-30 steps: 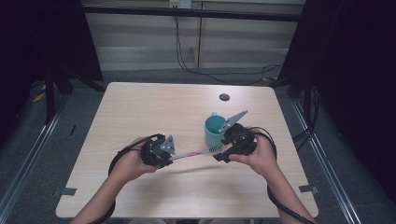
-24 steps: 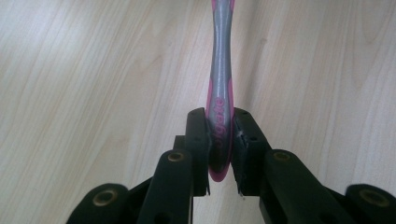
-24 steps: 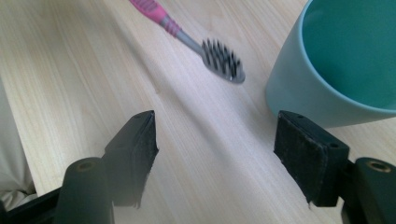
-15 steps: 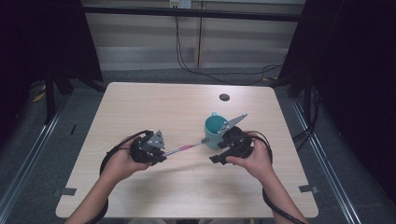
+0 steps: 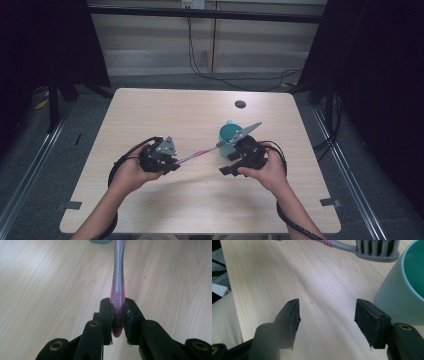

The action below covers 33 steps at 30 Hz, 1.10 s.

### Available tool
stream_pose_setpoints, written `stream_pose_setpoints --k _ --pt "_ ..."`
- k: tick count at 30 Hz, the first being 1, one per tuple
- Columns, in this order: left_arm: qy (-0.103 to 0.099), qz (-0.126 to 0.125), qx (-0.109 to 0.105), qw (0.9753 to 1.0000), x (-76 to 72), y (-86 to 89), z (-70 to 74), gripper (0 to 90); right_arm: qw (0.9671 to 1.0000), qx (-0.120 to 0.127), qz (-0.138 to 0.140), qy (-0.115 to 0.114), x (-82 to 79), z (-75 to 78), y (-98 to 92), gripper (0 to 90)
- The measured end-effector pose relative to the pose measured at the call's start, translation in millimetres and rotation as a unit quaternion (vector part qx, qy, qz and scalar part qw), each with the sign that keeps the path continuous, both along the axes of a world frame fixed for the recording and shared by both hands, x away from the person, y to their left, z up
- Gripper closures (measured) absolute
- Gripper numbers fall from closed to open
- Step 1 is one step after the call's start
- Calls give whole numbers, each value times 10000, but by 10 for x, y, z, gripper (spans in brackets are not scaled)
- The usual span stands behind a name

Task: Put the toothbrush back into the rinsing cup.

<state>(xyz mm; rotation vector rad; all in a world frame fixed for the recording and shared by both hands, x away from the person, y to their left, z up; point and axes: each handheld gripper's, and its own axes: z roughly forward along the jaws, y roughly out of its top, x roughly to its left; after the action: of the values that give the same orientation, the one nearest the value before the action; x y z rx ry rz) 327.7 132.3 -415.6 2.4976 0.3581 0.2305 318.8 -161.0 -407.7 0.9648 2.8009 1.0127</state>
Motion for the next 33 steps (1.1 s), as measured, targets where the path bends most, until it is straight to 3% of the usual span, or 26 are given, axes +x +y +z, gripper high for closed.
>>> stream_pose_setpoints --k 15,29,33 --pt "-26 -11 -309 9995 -31 -195 2 788 9992 400 4 -23 18 41 33 411" --pt "-13 -73 -356 9993 -44 -339 0 787 9987 487 -53 -115 17 60 34 416" --pt "-21 -77 -391 9992 -41 -358 -7 787 9980 612 -146 -108 21 75 10 419"
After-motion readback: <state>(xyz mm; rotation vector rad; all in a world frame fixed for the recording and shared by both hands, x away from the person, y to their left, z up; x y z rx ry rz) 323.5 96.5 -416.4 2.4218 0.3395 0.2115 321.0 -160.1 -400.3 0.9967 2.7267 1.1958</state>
